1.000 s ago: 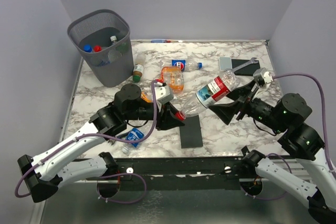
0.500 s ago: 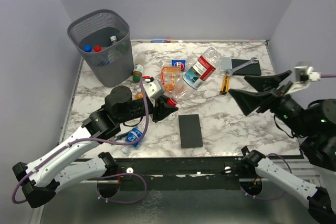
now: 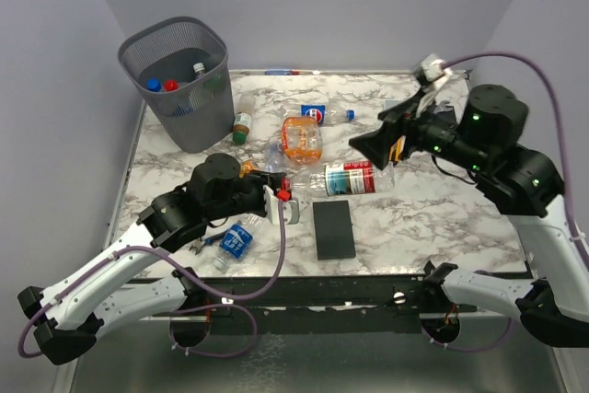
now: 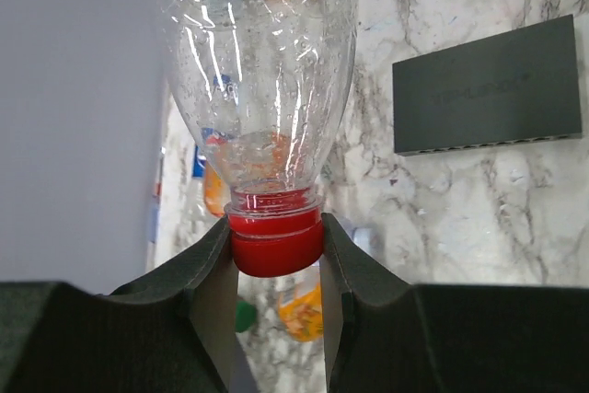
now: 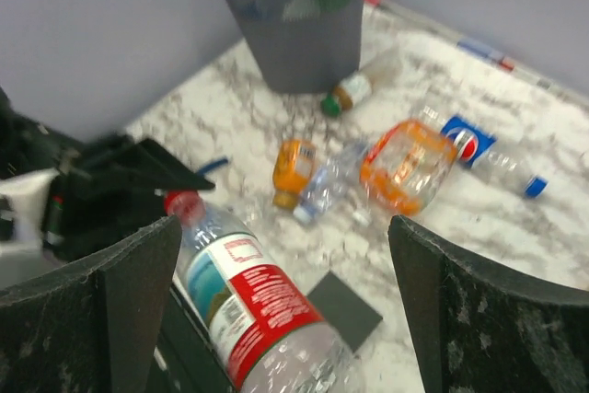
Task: Put the plastic bottles in the bin
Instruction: Pick up the plastic bottle from the corner of the board.
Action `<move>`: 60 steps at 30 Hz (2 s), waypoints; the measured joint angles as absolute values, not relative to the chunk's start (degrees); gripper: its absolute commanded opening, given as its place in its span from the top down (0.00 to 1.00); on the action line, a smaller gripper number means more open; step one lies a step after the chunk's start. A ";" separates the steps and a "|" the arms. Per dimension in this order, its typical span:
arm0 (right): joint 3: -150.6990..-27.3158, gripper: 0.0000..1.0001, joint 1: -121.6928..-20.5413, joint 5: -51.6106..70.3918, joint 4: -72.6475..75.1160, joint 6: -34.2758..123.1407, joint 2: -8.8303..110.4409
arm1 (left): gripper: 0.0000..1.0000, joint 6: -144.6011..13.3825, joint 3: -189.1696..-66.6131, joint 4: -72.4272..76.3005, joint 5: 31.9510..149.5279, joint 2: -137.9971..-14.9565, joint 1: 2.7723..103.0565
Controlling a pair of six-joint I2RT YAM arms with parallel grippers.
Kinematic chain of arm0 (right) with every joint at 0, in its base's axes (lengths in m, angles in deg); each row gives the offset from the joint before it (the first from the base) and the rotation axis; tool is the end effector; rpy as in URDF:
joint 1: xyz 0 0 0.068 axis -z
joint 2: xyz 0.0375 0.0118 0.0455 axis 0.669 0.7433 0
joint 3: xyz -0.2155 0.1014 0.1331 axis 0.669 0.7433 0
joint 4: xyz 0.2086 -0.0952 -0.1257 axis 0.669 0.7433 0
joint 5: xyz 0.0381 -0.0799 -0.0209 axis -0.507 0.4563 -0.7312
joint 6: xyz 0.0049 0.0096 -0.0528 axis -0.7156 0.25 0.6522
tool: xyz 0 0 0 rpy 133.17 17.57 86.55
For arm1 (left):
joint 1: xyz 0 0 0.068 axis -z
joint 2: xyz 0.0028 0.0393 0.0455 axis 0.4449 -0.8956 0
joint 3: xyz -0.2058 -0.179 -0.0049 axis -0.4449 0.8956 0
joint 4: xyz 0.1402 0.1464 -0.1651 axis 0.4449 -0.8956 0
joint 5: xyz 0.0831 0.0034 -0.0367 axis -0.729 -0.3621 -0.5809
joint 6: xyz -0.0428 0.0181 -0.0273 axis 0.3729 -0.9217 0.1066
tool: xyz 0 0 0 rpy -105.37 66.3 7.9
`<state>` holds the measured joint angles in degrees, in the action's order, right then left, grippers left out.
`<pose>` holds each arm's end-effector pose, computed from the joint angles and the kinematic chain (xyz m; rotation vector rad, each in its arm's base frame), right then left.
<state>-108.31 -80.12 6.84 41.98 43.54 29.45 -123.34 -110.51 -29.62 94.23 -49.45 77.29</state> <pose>0.1227 0.1042 0.5202 -0.5865 1.6299 0.7459 0.1090 -0.1454 0.3553 1.5633 1.2036 -0.2562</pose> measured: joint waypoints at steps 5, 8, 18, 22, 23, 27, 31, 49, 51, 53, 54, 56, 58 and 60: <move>-103.54 0.02 -80.12 -1.62 46.18 48.20 32.73 | 1.00 -134.64 -118.22 -34.10 98.05 -54.28 77.70; -103.41 0.02 -80.12 -6.08 48.78 50.89 33.51 | 1.00 -139.62 -118.94 -36.61 98.03 -55.57 78.95; -95.83 0.03 -80.56 -13.27 52.45 53.27 36.09 | 1.00 -155.80 -111.95 -40.11 85.53 -51.51 80.54; -92.90 0.03 -80.84 -13.95 52.52 52.85 38.91 | 1.00 -161.48 -110.97 -39.30 81.29 -50.02 80.57; -92.09 0.03 -80.99 -13.97 52.36 52.70 39.28 | 1.00 -162.44 -110.99 -38.78 80.65 -49.76 80.57; -89.21 0.04 -82.59 -13.73 50.51 51.17 39.46 | 1.00 -165.96 -111.42 -37.20 79.08 -49.08 80.57; -88.07 0.05 -84.40 -12.57 48.04 50.41 39.46 | 1.00 -167.71 -112.54 -36.53 78.95 -49.10 80.57; -81.40 0.63 -89.91 -4.60 41.33 50.60 34.04 | 0.01 -165.55 -114.62 -33.64 79.63 -49.47 80.81; -80.24 0.64 -89.71 -2.83 40.19 50.32 30.83 | 0.01 -163.53 -114.62 -31.85 79.54 -48.95 80.81; -79.20 0.64 -89.67 -0.97 38.66 49.66 27.33 | 0.01 -160.93 -114.59 -29.66 79.36 -48.12 80.76; -78.45 0.64 -89.67 0.28 37.37 49.16 25.21 | 0.01 -159.71 -114.53 -28.79 79.30 -47.68 80.78; -75.96 0.64 -89.67 3.05 33.89 47.72 20.07 | 0.01 -156.76 -114.00 -26.80 79.25 -46.76 80.81; -71.81 0.64 -89.65 5.79 28.74 45.53 13.93 | 0.01 -151.16 -111.67 -22.73 79.23 -44.75 80.81; -67.61 0.64 -89.63 7.80 23.84 43.13 8.82 | 0.01 -143.10 -108.39 -17.53 78.93 -42.78 80.81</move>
<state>-67.61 -89.63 7.80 23.84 43.13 8.82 -143.10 -108.39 -17.53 78.93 -42.78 80.81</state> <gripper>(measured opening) 0.474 0.990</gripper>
